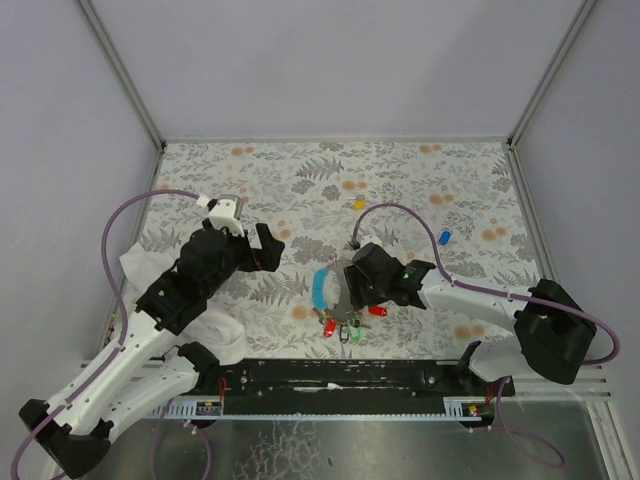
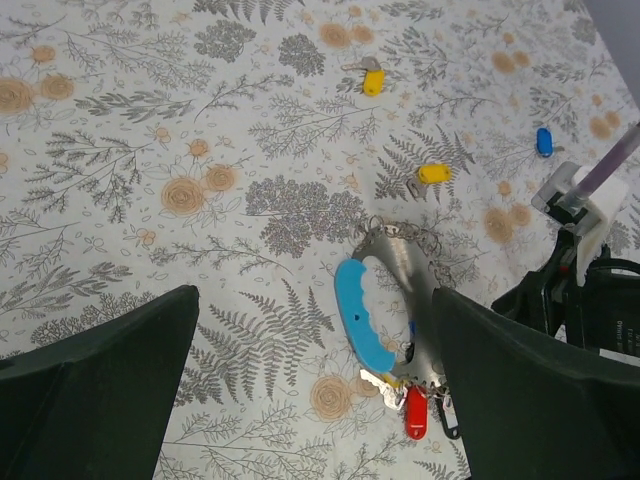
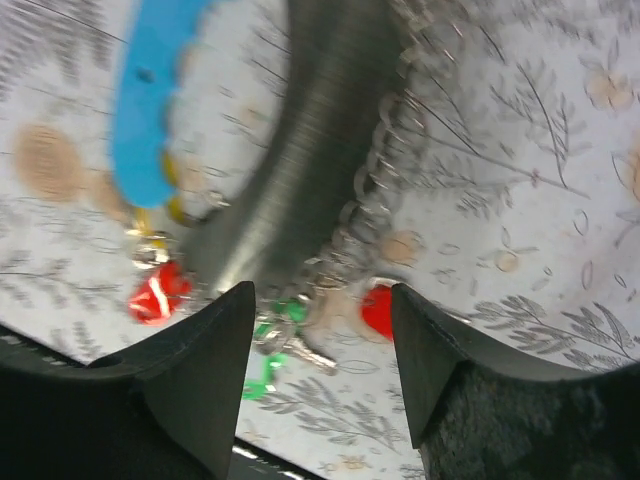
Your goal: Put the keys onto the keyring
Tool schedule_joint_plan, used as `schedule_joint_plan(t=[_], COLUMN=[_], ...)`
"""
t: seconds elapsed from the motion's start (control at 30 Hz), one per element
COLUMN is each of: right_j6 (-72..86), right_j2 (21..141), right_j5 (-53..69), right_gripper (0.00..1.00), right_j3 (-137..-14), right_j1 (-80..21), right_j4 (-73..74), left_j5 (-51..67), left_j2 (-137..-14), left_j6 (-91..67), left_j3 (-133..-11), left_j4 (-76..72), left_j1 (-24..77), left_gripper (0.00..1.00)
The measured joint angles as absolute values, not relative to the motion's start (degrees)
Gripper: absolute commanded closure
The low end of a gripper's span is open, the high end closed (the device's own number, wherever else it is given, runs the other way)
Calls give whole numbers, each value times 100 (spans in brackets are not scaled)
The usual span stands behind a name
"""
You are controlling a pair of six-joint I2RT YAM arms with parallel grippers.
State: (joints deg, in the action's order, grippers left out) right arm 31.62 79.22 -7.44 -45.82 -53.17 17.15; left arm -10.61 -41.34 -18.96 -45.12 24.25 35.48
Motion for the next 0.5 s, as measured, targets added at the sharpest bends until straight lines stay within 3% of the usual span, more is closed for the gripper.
schedule_joint_plan(t=[0.2,0.5], right_j6=[3140,3199], right_j2=[8084,8978], right_j5=[-631,-327], right_gripper=[37,38], right_j3=[-3929,-4576], right_j1=[-5024,-5511], right_j4=[1546,886], left_j5=[-978,-913], left_j2=[-4333,-4412], left_j6=[-1900,-1900], left_j3=[-4530,-4530], left_j4=[2462,2502], left_j1=[3435,3183], left_gripper=[0,0])
